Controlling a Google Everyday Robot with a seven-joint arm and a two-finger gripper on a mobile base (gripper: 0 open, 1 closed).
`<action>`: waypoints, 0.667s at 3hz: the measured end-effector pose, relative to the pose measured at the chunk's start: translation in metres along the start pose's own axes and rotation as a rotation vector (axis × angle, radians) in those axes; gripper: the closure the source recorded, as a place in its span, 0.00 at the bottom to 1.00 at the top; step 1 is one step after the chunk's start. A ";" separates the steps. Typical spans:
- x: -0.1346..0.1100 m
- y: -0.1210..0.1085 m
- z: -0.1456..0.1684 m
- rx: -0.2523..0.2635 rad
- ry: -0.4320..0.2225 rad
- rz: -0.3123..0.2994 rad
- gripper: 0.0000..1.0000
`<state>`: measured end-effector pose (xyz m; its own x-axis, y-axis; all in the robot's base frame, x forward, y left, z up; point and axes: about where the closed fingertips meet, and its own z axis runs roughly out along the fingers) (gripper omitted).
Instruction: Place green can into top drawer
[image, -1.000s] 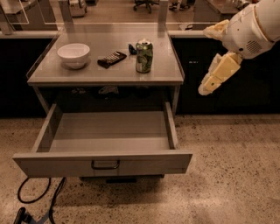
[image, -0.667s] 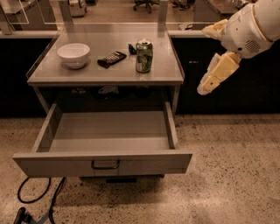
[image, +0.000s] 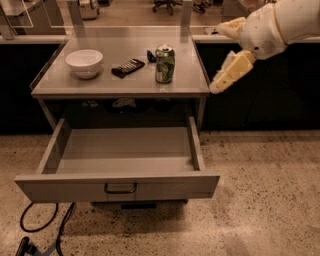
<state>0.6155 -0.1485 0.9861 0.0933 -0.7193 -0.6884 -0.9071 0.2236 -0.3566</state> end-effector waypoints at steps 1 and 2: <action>-0.025 -0.060 0.032 0.070 -0.170 0.042 0.00; -0.022 -0.114 0.040 0.212 -0.219 0.162 0.00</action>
Offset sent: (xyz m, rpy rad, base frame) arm 0.1852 -0.0070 0.0375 0.4261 -0.1179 -0.4217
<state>0.7329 -0.1320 1.0164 0.0617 -0.5106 -0.8576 -0.8141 0.4713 -0.3392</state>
